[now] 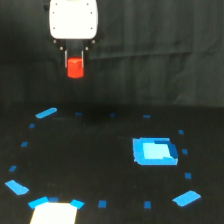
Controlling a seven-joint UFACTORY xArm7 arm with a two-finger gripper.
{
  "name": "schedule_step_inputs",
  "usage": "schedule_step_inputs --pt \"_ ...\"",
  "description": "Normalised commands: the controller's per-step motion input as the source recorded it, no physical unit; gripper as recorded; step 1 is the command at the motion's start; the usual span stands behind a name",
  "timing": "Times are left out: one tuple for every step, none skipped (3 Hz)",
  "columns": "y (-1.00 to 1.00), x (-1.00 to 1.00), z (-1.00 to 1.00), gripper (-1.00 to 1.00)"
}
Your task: Pick up the red object from the table
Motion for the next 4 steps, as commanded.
schedule_step_inputs --pt "-0.15 -0.18 -0.06 -1.00" --pt "0.02 -0.01 0.21 -0.99" --pt "-0.16 -0.05 0.20 -1.00" --pt "-0.15 -0.33 0.16 -1.00"
